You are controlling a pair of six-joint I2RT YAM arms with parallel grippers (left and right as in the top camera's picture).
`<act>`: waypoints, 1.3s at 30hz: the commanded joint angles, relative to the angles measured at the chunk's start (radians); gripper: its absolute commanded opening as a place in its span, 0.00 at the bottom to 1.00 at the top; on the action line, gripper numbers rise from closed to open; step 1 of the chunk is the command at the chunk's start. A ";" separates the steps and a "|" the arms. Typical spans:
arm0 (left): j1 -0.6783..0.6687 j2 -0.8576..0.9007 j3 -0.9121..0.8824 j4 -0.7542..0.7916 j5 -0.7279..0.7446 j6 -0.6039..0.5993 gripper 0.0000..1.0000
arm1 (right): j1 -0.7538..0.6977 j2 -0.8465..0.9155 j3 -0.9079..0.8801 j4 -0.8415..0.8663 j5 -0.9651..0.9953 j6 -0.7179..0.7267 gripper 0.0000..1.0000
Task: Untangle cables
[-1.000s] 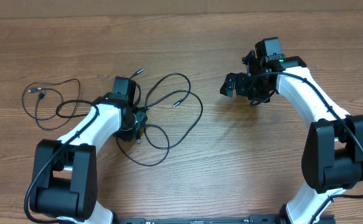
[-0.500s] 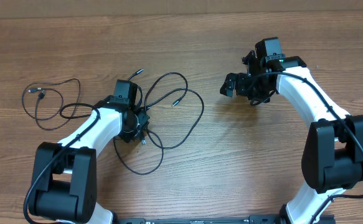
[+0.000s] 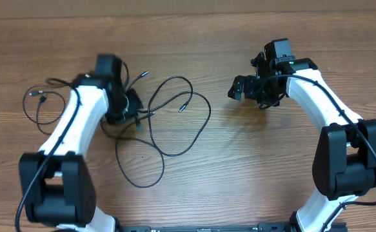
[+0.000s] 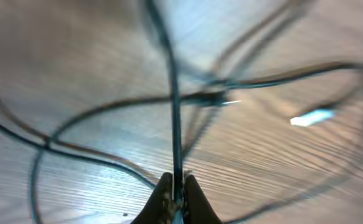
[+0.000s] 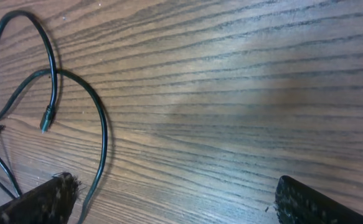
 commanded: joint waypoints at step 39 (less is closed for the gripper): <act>0.109 -0.005 -0.027 -0.461 -0.148 0.188 0.59 | 0.003 -0.025 -0.004 0.004 0.007 0.002 1.00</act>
